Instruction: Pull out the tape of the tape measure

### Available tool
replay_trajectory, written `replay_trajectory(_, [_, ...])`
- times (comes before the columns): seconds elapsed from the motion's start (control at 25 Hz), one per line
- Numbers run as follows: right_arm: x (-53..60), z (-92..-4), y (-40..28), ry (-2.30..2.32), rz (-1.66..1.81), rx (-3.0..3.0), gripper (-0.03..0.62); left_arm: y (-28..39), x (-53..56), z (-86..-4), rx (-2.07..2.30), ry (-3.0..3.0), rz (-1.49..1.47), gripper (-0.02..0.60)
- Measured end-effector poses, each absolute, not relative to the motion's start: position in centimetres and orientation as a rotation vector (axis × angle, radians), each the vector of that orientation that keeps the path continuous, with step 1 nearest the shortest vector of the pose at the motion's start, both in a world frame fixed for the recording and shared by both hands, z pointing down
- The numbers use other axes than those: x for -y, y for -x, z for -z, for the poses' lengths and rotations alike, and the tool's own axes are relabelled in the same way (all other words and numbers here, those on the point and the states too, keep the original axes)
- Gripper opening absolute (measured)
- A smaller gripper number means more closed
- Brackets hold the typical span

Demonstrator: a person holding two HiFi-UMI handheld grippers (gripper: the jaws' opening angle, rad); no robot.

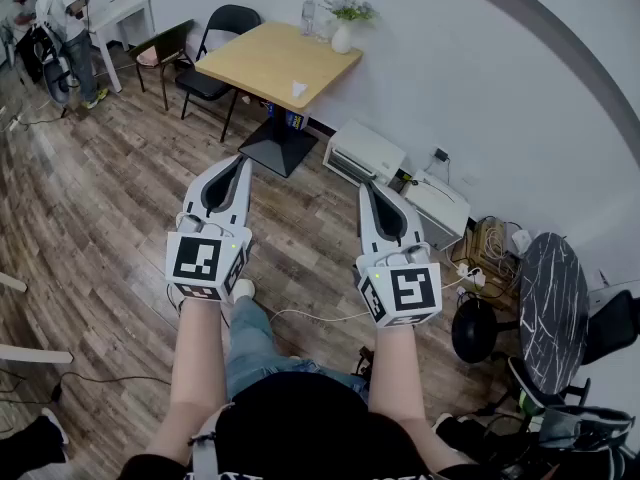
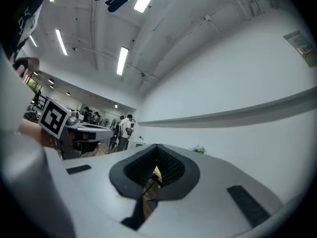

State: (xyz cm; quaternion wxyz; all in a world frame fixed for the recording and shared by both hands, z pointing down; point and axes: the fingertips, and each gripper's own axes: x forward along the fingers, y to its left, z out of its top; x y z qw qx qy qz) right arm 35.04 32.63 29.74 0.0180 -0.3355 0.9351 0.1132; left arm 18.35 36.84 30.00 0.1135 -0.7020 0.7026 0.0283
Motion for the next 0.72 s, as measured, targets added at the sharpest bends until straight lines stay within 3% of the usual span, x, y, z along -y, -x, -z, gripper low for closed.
replay_trajectory(0.48, [-30.4, -30.2, -32.9, 1.089, -0.299, -2.892, 0.015, -14.6, -35.7, -31.0, -2.100, 2.051, -0.087, 0.014])
replay_trajectory(0.52, [-29.9, -30.4, -32.6, 1.076, -0.258, -2.900, 0.041, -14.1, -35.2, -31.3, -2.109, 2.068, -0.090, 0.014])
replay_trajectory(0.56, [-29.3, -30.7, -32.2, 1.057, -0.217, -2.911, 0.177, -13.6, -34.6, -31.6, -2.118, 2.090, -0.090, 0.046])
replay_trajectory(0.6, [-28.7, -30.9, -31.8, 1.044, -0.183, -2.920, 0.313, -13.1, -34.0, -31.9, -2.123, 2.112, -0.084, 0.161])
replay_trajectory(0.64, [-28.1, -31.0, -31.5, 1.046, -0.162, -2.924, 0.330, -12.5, -33.3, -32.1, -2.127, 2.125, -0.071, 0.290])
replay_trajectory(0.72, [-26.6, -31.1, -31.0, 1.075, -0.138, -2.929, 0.345, -11.3, -31.9, -32.3, -2.138, 2.130, -0.046, 0.354])
